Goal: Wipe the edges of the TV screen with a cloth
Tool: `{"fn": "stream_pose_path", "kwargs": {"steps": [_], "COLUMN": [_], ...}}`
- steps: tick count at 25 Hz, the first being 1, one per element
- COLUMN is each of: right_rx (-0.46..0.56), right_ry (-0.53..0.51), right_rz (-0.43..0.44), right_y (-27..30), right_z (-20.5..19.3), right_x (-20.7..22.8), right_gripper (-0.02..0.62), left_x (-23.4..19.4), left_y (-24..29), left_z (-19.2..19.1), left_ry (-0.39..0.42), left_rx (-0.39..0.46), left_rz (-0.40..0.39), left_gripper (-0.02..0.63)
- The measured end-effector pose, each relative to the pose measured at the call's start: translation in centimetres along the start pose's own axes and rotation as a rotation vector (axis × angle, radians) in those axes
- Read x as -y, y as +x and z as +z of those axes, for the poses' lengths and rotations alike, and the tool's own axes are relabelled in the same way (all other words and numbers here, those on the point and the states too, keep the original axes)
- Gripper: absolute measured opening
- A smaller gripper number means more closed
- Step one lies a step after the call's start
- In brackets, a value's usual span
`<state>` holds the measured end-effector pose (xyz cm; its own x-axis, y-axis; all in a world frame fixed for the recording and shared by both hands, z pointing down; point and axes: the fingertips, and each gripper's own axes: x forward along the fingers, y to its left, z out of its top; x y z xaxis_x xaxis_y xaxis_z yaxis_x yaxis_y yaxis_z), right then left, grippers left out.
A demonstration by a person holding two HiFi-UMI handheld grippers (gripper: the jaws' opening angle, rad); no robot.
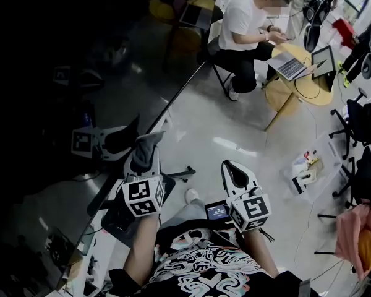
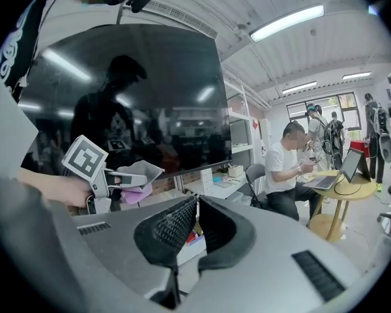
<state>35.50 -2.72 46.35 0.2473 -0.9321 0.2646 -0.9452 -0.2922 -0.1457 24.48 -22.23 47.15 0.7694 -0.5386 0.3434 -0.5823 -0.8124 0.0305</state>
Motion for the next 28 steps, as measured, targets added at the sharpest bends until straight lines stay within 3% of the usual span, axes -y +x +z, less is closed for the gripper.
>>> {"fn": "stream_pose_path", "kwargs": {"steps": [12,17,28], "right_rx": [-0.006,-0.010,0.025], "right_ry": [0.062,0.060,0.028], "right_rz": [-0.067,-0.070,-0.174], "right_y": [0.9,2.1,4.2], "right_z": [0.9,1.6,3.8], "right_x": [4.7,5.6,9.8], "right_gripper": [0.035,0.035,0.035], "left_x": [2.5,3.1,5.0], "left_y": [4.4,5.7,9.1], "left_z": [1.8,2.2,3.9], "left_ry": [-0.022,-0.027,-0.030], "left_rx": [-0.003,-0.020,-0.004], "left_rz": [-0.052,-0.074,-0.113], "left_gripper": [0.187,0.187,0.186]}}
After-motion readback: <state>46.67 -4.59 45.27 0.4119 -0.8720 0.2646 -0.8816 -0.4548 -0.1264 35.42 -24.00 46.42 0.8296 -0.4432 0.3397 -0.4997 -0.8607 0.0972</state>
